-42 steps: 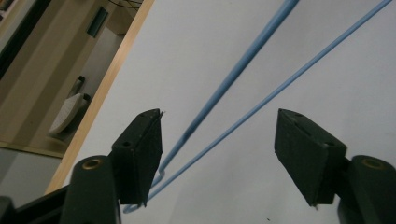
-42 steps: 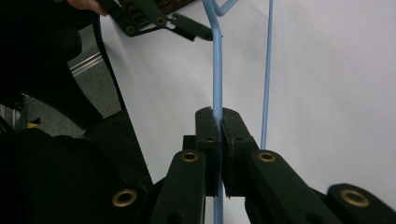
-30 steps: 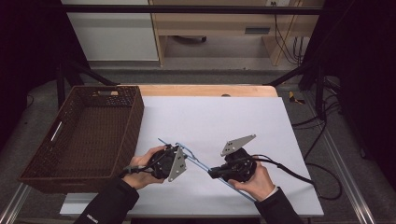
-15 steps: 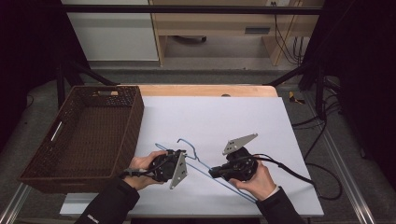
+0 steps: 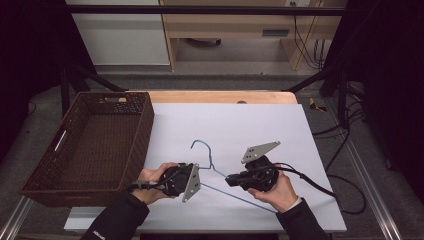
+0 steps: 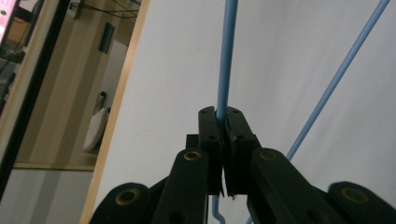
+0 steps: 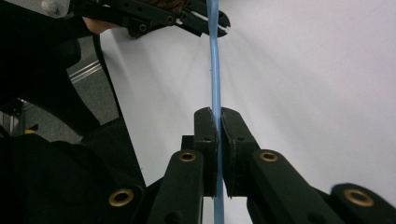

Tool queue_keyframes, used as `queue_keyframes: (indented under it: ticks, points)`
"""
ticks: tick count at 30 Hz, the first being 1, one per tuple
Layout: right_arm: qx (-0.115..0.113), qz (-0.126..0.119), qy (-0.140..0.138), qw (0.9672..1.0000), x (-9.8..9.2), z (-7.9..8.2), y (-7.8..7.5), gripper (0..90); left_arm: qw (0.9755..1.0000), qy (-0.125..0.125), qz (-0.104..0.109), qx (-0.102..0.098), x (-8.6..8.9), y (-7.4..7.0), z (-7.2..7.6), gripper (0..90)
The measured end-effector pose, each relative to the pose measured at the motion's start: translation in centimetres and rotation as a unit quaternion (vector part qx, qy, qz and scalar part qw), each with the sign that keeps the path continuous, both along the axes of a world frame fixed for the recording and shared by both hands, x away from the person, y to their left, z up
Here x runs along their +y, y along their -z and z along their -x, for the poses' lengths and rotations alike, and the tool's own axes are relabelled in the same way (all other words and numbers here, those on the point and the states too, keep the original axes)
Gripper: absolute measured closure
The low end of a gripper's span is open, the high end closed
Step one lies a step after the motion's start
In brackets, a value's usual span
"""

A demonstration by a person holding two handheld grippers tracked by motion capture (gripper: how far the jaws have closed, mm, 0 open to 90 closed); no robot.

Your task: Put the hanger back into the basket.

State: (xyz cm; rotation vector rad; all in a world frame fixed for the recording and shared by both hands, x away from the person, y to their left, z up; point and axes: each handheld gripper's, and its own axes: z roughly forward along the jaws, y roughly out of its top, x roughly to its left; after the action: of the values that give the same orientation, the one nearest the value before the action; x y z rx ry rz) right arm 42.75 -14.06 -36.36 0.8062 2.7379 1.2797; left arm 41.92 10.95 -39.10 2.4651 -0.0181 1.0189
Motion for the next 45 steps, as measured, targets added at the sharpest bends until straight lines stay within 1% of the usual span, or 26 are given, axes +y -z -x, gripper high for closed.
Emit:
queue_keyframes:
  ticks: [1, 4, 5, 6, 9, 10, 11, 12, 15, 18, 20, 21, 22, 24, 25, 29, 30, 32, 33, 34, 38, 40, 42, 43, 44, 45]
  points:
    - [-0.005, -0.003, 0.005, 1.0, -0.1, 0.0, -0.2, 82.3, 1.0, -0.007, 0.004, 0.004, -0.1, 0.0, -0.1, 87.4]
    - [-0.04, -0.011, 0.028, 0.9987, -0.9, -0.1, -0.9, 70.9, 0.9993, -0.032, 0.007, 0.016, -0.4, -0.4, -0.4, 87.4]
    - [-0.052, -0.013, 0.037, 0.9979, -1.3, -0.1, -1.2, 67.0, 0.9989, -0.042, 0.004, 0.019, -0.5, -0.5, -0.5, 87.4]
    - [-0.064, -0.014, 0.048, 0.9967, -1.7, -0.2, -1.4, 61.8, 0.9983, -0.052, 0.013, 0.021, -0.6, -0.6, -0.6, 87.4]
    - [-0.099, -0.019, 0.082, 0.9915, -3.0, -0.2, -2.0, 50.4, 0.9961, -0.082, 0.02, 0.029, -1.0, -0.8, -1.0, 87.4]
    - [-0.111, -0.021, 0.094, 0.9891, -3.4, -0.3, -2.2, 45.4, 0.995, -0.092, 0.017, 0.037, -1.2, -0.9, -1.2, 87.4]
    - [-0.119, -0.022, 0.107, 0.9869, -3.9, -0.3, -2.3, 42.3, 0.9938, -0.101, 0.017, 0.044, -1.3, -0.9, -1.5, 87.4]
    - [-0.126, -0.026, 0.119, 0.9845, -4.3, -0.4, -2.3, 36.5, 0.9929, -0.108, 0.013, 0.048, -1.4, -1.0, -1.7, 87.4]
    - [-0.145, -0.033, 0.143, 0.9785, -5.4, -0.6, -2.3, 29.5, 0.9886, -0.136, 0.014, 0.063, -1.7, -1.4, -2.3, 87.4]
    - [-0.153, -0.043, 0.159, 0.9744, -6.3, -0.6, -2.2, 23.4, 0.984, -0.16, 0.02, 0.075, -1.9, -1.9, -2.9, 87.4]
    - [-0.16, -0.044, 0.179, 0.9698, -6.9, -0.5, -2.0, 17.4, 0.9814, -0.174, 0.022, 0.078, -2.0, -2.3, -3.2, 87.4]
    - [-0.162, -0.047, 0.186, 0.968, -7.2, -0.5, -1.8, 16.4, 0.9793, -0.185, 0.023, 0.079, -2.0, -2.5, -3.5, 87.4]
    - [-0.165, -0.052, 0.192, 0.966, -7.6, -0.4, -1.7, 14.6, 0.9787, -0.188, 0.023, 0.079, -2.1, -2.7, -3.6, 87.4]
    - [-0.17, -0.059, 0.199, 0.9633, -8.1, -0.2, -1.5, 11.6, 0.9757, -0.204, 0.024, 0.078, -2.2, -3.1, -3.9, 87.3]
    - [-0.173, -0.064, 0.203, 0.9617, -8.3, -0.1, -1.4, 10.3, 0.975, -0.206, 0.024, 0.079, -2.2, -3.4, -4.0, 87.4]
    - [-0.171, -0.063, 0.211, 0.9603, -9.1, 0.1, -0.8, 7.6, 0.9709, -0.224, 0.028, 0.079, -2.4, -4.5, -4.5, 87.4]
    - [-0.168, -0.065, 0.21, 0.9609, -9.3, 0.2, -0.7, 7.8, 0.9706, -0.225, 0.03, 0.08, -2.4, -4.9, -4.7, 87.4]
    - [-0.164, -0.068, 0.211, 0.9612, -9.6, 0.4, -0.3, 7.6, 0.9686, -0.231, 0.033, 0.086, -2.4, -5.5, -4.9, 87.3]
    - [-0.163, -0.068, 0.211, 0.9614, -9.7, 0.4, -0.2, 7.3, 0.9689, -0.228, 0.033, 0.09, -2.4, -5.8, -5.0, 87.4]
    - [-0.16, -0.068, 0.212, 0.9616, -9.8, 0.5, 0.0, 7.3, 0.968, -0.229, 0.035, 0.096, -2.4, -6.1, -5.2, 87.4]
    - [-0.149, -0.065, 0.217, 0.9626, -10.3, 0.6, 0.9, 7.0, 0.9672, -0.228, 0.03, 0.108, -2.0, -7.2, -5.5, 87.3]
    - [-0.143, -0.065, 0.218, 0.9631, -10.5, 0.6, 1.4, 7.1, 0.9659, -0.23, 0.038, 0.113, -1.6, -7.8, -5.5, 87.4]
    - [-0.138, -0.064, 0.222, 0.9632, -10.6, 0.6, 1.8, 7.1, 0.9649, -0.233, 0.038, 0.114, -1.2, -8.6, -5.6, 87.3]
    - [-0.138, -0.061, 0.222, 0.9632, -10.7, 0.6, 2.0, 7.2, 0.9638, -0.237, 0.041, 0.115, -1.0, -9.0, -5.6, 87.3]
    - [-0.135, -0.063, 0.223, 0.9633, -10.7, 0.6, 2.1, 7.1, 0.9632, -0.24, 0.036, 0.117, -0.7, -9.6, -5.7, 87.4]
    - [-0.133, -0.063, 0.225, 0.9632, -10.8, 0.6, 2.3, 7.1, 0.9627, -0.24, 0.041, 0.118, -0.4, -10.0, -5.7, 87.3]
